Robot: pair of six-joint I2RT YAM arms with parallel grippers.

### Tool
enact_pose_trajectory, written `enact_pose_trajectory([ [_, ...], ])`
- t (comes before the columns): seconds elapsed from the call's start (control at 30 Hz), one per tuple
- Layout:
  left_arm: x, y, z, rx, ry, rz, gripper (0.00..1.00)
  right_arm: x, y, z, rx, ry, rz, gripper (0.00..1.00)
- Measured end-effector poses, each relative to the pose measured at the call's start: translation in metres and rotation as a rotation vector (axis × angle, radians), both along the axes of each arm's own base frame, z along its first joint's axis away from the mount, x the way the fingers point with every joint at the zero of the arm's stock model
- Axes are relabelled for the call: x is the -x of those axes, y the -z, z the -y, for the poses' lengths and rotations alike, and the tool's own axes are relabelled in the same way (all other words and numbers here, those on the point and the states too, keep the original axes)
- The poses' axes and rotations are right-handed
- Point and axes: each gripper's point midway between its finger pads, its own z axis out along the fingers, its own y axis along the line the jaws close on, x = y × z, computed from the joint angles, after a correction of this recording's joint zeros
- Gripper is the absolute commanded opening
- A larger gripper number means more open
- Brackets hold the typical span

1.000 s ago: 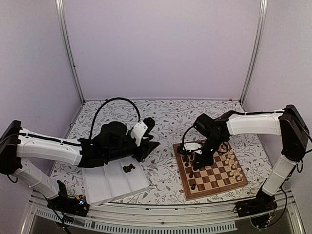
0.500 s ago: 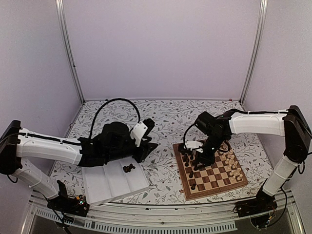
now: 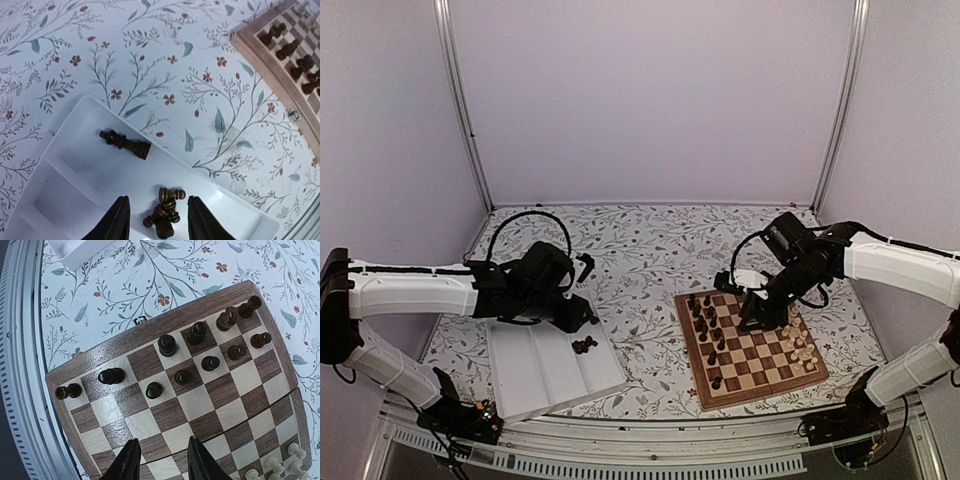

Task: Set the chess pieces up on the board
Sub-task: Pick up the chess piece from the storage box.

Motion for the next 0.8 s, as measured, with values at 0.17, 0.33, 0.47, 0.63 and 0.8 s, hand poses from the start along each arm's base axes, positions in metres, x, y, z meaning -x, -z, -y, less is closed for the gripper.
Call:
enact_pose_trajectory([
  [0.17, 0.016, 0.023, -0.001, -0.089, 0.043, -0.150, 0.42, 0.005, 0.009, 0.002, 0.002, -0.002, -0.013, 0.35],
  [0.33, 0.027, 0.043, -0.004, -0.168, 0.076, -0.251, 0.40, 0.004, 0.009, 0.001, -0.016, -0.005, 0.000, 0.35],
  [0.47, 0.034, 0.052, -0.009, -0.213, 0.091, -0.299, 0.40, 0.008, 0.012, 0.002, -0.026, -0.008, 0.005, 0.35],
  [0.63, 0.039, 0.057, -0.013, -0.259, 0.106, -0.328, 0.38, 0.012, 0.017, 0.004, -0.023, -0.008, -0.002, 0.35],
  [0.8, 0.040, 0.062, -0.012, -0.301, 0.132, -0.343, 0.31, 0.010, 0.016, 0.003, -0.030, -0.009, 0.007, 0.35],
])
